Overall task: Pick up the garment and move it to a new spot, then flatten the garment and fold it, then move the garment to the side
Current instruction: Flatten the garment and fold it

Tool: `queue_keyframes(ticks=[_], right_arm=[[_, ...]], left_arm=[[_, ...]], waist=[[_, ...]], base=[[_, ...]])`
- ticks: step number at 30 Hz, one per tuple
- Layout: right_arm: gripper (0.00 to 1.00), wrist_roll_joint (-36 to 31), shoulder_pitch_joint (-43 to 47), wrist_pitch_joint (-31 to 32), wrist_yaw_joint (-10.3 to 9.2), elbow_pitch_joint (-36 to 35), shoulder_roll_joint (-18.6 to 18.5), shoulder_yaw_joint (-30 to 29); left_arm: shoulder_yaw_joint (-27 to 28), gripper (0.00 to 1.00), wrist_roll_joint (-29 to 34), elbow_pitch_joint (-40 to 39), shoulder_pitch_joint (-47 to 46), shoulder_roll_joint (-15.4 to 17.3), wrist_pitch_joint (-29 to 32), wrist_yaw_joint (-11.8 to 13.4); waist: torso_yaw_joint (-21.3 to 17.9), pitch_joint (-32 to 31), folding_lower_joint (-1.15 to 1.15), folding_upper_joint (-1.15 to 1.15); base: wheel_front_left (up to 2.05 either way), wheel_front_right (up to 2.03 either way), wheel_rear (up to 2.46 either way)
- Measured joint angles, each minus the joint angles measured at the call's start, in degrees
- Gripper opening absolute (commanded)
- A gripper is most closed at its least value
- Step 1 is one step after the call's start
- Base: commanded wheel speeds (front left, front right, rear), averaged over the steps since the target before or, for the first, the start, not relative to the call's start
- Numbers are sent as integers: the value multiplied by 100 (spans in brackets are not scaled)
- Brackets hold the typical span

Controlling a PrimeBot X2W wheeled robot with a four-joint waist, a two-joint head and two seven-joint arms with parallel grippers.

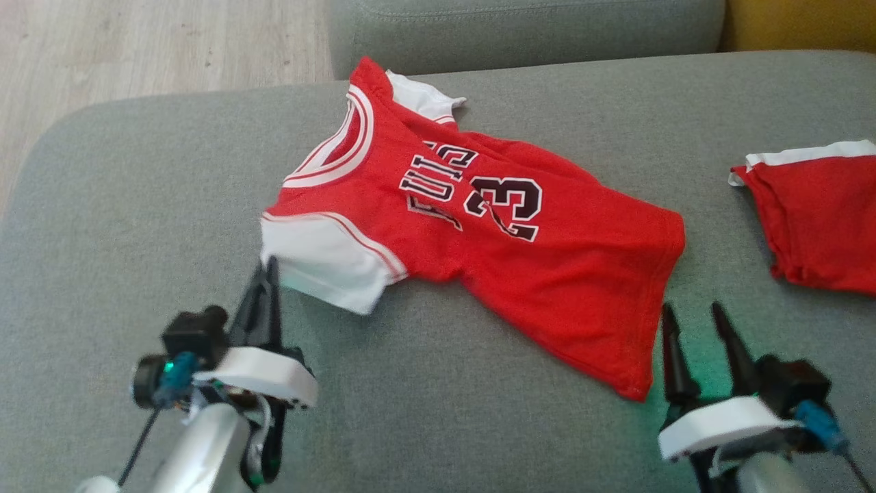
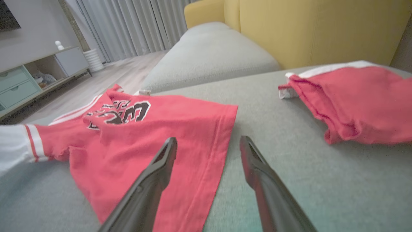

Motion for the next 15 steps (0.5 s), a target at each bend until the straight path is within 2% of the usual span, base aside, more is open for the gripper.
queue_keyframes(ticks=[5,15], right_arm=[[100,46,157,345,0,275,5,328],[100,297,313,1059,0,502,-4,776]], left_arm=[[222,0,0,-358,-11,99,-289,96],[293,0,-59,-486,-7,158,-305,144]], waist=[[-52,-44,0,0],[-153,-23,0,0]], base=[[0,0,0],[0,0,0]])
